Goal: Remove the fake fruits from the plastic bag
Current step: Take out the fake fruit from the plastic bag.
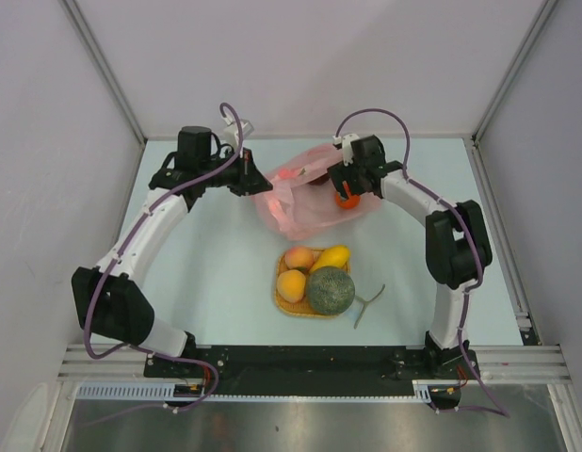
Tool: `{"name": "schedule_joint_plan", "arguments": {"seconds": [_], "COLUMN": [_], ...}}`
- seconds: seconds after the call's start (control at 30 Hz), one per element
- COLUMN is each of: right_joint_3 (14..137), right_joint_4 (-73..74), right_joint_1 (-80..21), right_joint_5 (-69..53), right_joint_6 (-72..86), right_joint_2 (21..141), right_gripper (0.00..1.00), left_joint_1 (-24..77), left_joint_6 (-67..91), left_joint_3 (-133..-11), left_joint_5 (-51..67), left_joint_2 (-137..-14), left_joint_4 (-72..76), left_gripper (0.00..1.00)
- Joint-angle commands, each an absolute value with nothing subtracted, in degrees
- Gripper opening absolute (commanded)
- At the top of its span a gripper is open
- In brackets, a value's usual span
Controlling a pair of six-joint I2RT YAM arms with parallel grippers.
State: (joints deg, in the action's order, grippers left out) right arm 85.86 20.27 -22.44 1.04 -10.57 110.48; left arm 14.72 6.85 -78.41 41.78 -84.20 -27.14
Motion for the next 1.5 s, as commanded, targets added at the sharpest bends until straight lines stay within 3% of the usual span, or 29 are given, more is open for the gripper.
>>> {"name": "schedule_joint_plan", "arguments": {"seconds": [0.0,0.17,0.4,0.57,0.8,0.9,1.07,1.27,1.47], "right_joint_3": [91.4,94.1,92.6,89.0,91.8,95.4,100.2,102.0,101.6], "right_joint_4": [18.4,21.2,30.3,30.2,29.4,29.5,27.6,24.9,26.1], "right_joint_1": [-22.1,-20.2,-22.6,-24.9,-24.3,-23.0,-21.6,-20.2,-18.9], "right_joint_5": [8.8,10.1,-7.7,-10.3,-15.4,-16.0,-11.7,-3.3,-6.2], "right_joint_6": [-12.8,-13.6,-16.1,-15.6,-14.3,-13.3,-12.9,-12.7,-12.7], "right_joint_2": [114.9,112.6,101.8,99.5,106.9,111.4,116.7,120.9,123.3], "right_gripper": [0.90,0.91,0.85,0.84,0.53,0.53,0.66,0.96,0.96], "left_joint_1": [14.5,14.8,14.9,14.9,14.9,15.0,15.4,15.4,15.4], "left_joint_6": [7.6,6.5,6.2,6.9,6.9,6.4,5.6,4.8,5.1], "left_joint_3": [-78.9,-79.7,-79.8,-79.7,-80.4,-80.3,-79.8,-80.2,-80.2], "left_joint_5": [42.5,41.8,41.7,42.2,42.0,41.7,41.0,40.6,40.7], "left_joint_2": [-84.5,-85.0,-85.3,-85.5,-85.6,-85.3,-84.9,-85.5,-86.2], "left_joint_4": [-25.7,-26.5,-26.7,-26.3,-26.9,-27.2,-27.9,-28.6,-28.2], "left_gripper": [0.00,0.00,0.01,0.00,0.00,0.00,0.00,0.00,0.00]}}
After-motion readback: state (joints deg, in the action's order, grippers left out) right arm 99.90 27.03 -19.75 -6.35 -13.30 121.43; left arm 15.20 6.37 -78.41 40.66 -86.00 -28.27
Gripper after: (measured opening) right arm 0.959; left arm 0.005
